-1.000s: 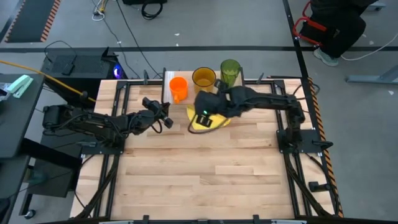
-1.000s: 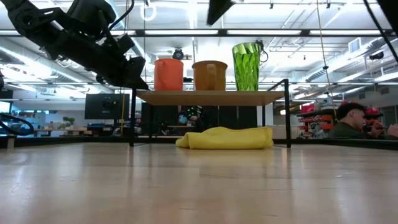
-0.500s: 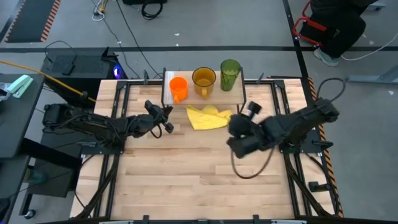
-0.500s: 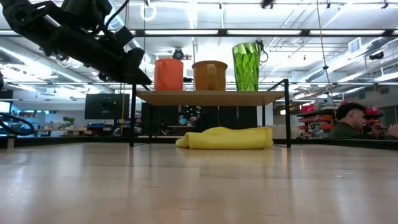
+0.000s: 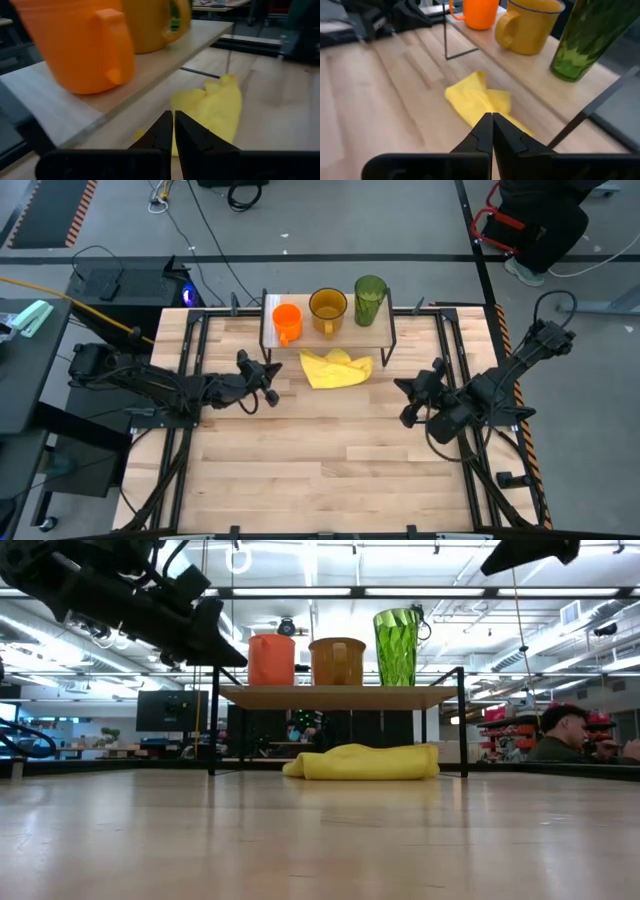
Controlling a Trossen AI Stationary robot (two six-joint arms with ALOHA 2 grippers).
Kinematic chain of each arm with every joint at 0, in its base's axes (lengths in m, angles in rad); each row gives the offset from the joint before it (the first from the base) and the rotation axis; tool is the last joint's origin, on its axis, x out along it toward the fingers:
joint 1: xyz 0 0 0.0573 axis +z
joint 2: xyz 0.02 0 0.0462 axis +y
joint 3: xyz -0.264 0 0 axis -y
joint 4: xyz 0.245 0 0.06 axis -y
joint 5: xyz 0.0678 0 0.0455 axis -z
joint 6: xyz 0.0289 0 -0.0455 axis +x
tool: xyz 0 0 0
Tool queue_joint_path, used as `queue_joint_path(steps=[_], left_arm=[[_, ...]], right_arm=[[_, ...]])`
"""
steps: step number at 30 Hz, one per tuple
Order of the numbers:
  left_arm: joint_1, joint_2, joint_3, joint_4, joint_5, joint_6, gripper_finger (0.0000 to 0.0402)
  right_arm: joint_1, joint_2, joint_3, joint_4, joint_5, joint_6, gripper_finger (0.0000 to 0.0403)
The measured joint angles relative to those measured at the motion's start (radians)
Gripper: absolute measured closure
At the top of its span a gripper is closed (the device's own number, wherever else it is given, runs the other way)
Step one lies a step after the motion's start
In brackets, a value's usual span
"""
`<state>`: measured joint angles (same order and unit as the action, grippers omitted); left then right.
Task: Stack small to large cups/mugs on shelf
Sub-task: Return to Home Position
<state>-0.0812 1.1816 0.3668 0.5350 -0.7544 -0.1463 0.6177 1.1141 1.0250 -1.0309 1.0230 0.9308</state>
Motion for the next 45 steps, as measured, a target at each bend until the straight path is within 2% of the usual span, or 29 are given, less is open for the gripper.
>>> queue_joint_path(steps=[7, 11, 13, 15, 18, 24, 31, 38, 45], left_arm=[[-0.064, 0.0, 0.0, -0.041, 0.0, 0.018, 0.0373], [-0.092, 0.003, 0.0, -0.056, 0.003, -0.087, 0.0366], [-0.106, 0.003, 0.0, -0.052, 0.06, -0.109, 0.0366], [-0.12, 0.003, 0.0, -0.046, 0.161, -0.106, 0.0368], [-0.121, 0.003, 0.0, 0.008, 0.188, -0.099, 0.0373], [0.002, 0.003, 0.001, 0.12, 0.17, -0.027, 0.0375], [0.176, 0.003, 0.001, 0.109, 0.335, -0.041, 0.0365], [0.26, 0.003, 0.001, 0.111, 0.408, -0.048, 0.0365], [0.297, 0.003, 0.001, 0.117, 0.412, -0.05, 0.0374]], right_arm=[[0.028, -0.028, -0.025, 0.024, -0.082, 0.035, 0.0389], [0.03, -0.022, -0.026, 0.023, -0.111, 0.038, 0.0389], [0.039, -0.017, -0.037, 0.021, -0.114, 0.04, 0.0389], [0.052, -0.015, -0.054, 0.026, -0.114, 0.056, 0.0389], [0.076, -0.015, -0.09, 0.036, -0.078, 0.118, 0.0389], [0.111, -0.016, -0.147, 0.115, -0.037, 0.166, 0.0389], [0.139, -0.016, -0.181, 0.16, -0.033, 0.166, 0.0389], [0.139, -0.015, -0.181, 0.171, -0.017, 0.143, 0.0389], [0.138, -0.015, -0.181, 0.172, -0.007, 0.14, 0.0389]])
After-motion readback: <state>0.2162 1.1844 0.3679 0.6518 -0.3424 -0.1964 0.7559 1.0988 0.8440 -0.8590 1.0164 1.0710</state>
